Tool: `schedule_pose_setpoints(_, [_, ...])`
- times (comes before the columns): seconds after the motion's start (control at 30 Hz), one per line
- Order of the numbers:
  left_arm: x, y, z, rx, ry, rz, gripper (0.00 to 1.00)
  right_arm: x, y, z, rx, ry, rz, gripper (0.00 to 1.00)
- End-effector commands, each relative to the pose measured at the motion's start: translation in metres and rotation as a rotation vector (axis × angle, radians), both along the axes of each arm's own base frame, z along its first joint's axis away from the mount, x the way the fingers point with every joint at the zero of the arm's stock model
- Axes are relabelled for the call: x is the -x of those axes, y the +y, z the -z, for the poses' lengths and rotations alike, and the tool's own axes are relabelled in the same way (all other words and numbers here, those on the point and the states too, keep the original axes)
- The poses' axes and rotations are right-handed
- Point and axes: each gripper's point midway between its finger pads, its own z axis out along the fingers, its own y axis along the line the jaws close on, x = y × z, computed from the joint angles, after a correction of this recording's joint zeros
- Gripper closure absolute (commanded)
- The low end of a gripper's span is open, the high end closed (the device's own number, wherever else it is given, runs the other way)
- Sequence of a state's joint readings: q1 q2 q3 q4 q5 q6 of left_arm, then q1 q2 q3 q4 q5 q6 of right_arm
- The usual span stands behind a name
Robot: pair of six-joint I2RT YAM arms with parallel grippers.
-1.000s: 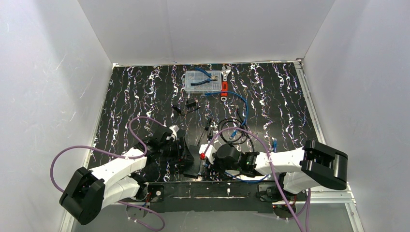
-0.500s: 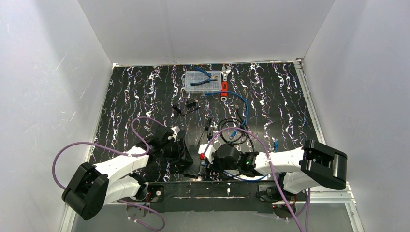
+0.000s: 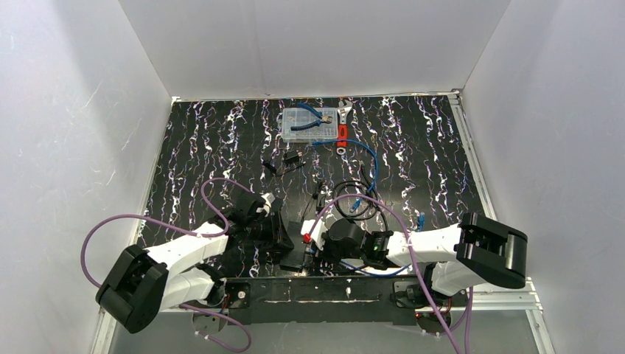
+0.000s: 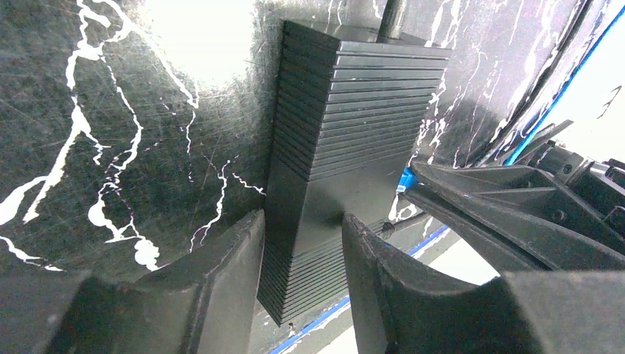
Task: Insert the plug into the switch port
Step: Insert the connector into the switch port.
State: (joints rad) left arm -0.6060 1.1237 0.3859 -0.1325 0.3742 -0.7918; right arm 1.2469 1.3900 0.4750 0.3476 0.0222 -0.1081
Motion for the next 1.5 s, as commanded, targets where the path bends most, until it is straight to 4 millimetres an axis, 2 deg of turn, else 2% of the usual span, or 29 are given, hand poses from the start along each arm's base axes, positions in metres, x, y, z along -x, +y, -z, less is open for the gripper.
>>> schedule_pose_setpoints(0.0, [0.002, -0.003, -0.001, 0.015, 0.002, 0.024, 0.60, 0.001, 0.029, -0.030, -0.117, -0.013, -0.035, 0.99])
schedule_pose_setpoints(0.3, [0.002, -0.004, 0.001, 0.019, 0.006, 0.028, 0.62, 0.003, 0.033, -0.034, -0.137, -0.004, -0.046, 0.99])
schedule_pose_setpoints(0.9, [0.005, -0.004, 0.008, 0.014, 0.025, 0.047, 0.68, -0.005, 0.037, -0.062, -0.164, -0.074, -0.053, 0.99])
schedule_pose_setpoints(1.27, [0.006, -0.004, 0.011, 0.009, 0.031, 0.051, 0.68, -0.010, 0.036, -0.072, -0.169, -0.102, -0.035, 0.99])
schedule_pose_setpoints(1.47, [0.006, -0.004, 0.011, 0.008, 0.033, 0.051, 0.65, -0.010, 0.036, -0.076, -0.176, -0.103, -0.036, 0.99])
